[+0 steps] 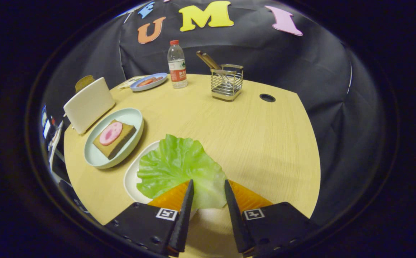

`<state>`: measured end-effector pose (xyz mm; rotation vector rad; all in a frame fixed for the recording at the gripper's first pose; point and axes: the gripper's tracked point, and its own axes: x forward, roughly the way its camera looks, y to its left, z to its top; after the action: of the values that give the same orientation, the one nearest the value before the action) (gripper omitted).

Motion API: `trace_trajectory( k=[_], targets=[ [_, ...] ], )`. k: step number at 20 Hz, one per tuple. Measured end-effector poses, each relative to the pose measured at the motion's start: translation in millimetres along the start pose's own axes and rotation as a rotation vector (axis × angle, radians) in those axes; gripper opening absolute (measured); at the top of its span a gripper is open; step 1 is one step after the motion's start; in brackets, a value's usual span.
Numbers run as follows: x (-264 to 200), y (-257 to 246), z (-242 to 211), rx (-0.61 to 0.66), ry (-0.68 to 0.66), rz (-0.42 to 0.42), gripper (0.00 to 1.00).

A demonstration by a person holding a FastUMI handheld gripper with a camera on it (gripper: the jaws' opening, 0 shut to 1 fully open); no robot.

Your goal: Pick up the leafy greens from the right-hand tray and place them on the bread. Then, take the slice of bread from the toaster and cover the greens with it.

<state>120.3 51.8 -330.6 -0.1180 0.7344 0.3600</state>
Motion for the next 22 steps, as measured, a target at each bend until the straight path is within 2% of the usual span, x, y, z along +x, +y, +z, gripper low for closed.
trace_trajectory(
  k=[4, 6, 16, 18, 19, 20, 22],
  targets=[
    [-8.2, -4.6, 7.2, -0.029, -0.023, -0.047, 0.18],
    [-11.5, 2.9, 6.9, -0.037, -0.014, -0.023, 0.01],
    [-46.1, 21.6, 18.0, -0.033, -0.062, 0.015, 0.0],
    [-43.9, 18.5, 15.8, -0.041, -0.056, -0.013, 0.0],
    [-40.9, 8.6, 11.5, -0.032, -0.047, -0.053, 0.0],
    [-39.8, 7.7, 7.8, -0.005, -0.037, -0.046, 0.01],
    [-32.6, 8.7, -7.6, 0.068, 0.001, -0.021, 0.25]
  ],
)
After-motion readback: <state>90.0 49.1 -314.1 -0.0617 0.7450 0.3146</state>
